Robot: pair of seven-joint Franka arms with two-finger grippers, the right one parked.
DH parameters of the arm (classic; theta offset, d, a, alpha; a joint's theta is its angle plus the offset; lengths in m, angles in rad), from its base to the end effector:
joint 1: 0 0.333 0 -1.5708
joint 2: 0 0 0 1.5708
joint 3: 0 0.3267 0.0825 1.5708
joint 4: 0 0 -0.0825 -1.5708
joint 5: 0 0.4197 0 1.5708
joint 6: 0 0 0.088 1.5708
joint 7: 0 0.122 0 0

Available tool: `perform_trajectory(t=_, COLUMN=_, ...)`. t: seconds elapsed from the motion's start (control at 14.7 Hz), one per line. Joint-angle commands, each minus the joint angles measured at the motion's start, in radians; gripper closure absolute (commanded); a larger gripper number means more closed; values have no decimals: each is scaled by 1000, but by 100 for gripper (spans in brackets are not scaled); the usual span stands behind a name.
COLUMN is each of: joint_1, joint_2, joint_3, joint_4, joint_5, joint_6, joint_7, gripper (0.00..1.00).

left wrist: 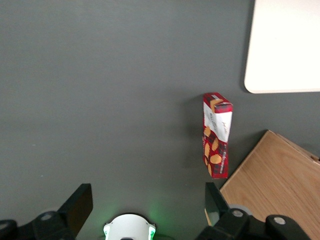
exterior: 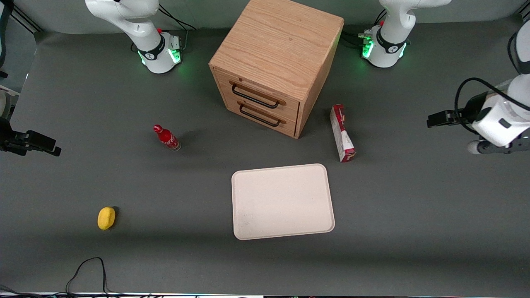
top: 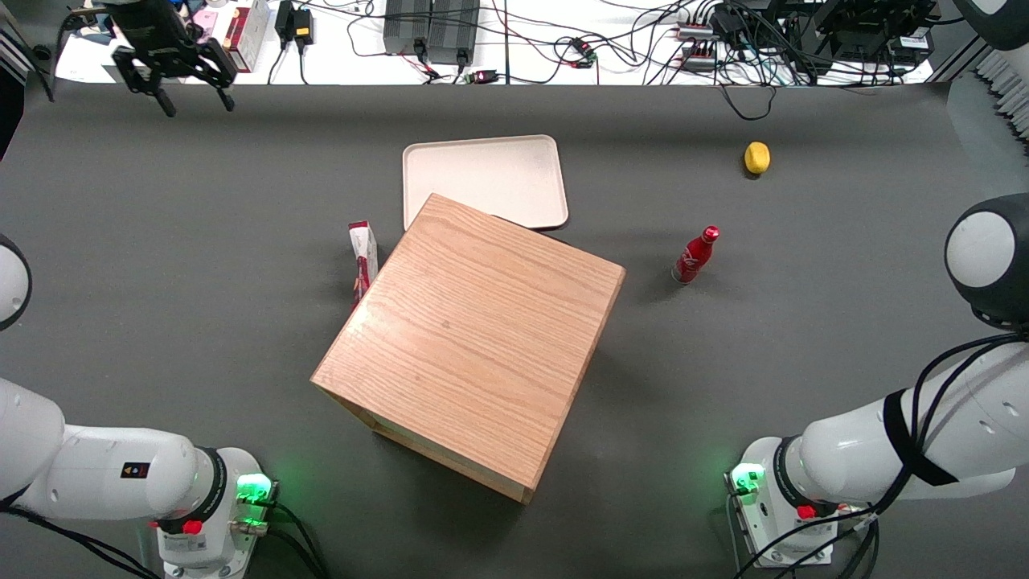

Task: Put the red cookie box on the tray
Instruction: 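Move the open left gripper down over the upright red cookie box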

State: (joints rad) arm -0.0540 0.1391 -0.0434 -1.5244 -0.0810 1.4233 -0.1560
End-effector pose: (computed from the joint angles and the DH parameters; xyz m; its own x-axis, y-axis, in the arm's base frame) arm 0.6052 -0.0684 0.5495 0.9676 0.0482 -0.2478 0.0621 -0.9969 0.0486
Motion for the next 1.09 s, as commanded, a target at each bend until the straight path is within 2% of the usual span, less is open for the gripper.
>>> perform_trajectory(t=0.0, joint_1=-79, joint_2=-24, joint_3=4, joint_4=-37, joint_5=-51, joint_6=2, joint_7=-109, gripper=0)
perform_trajectory(t=0.14, joint_1=-148, joint_2=-50, joint_3=2, joint_4=-48, joint_5=-65, joint_6=8, joint_7=-190, gripper=0)
perform_trajectory(t=0.48, joint_1=-188, joint_2=-116, joint_3=2, joint_4=-135, joint_5=-83, joint_6=67, joint_7=-244, gripper=0)
perform_trajectory(t=0.61, joint_1=-190, joint_2=-183, joint_3=-1, joint_4=-285, joint_5=-83, joint_6=191, joint_7=-244, gripper=0)
perform_trajectory(t=0.75, joint_1=-191, joint_2=-231, joint_3=-42, joint_4=-448, joint_5=-83, joint_6=335, joint_7=-247, gripper=0)
perform_trajectory(t=1.02, joint_1=-193, joint_2=-219, joint_3=-105, joint_4=-696, joint_5=-82, joint_6=668, joint_7=-280, gripper=0)
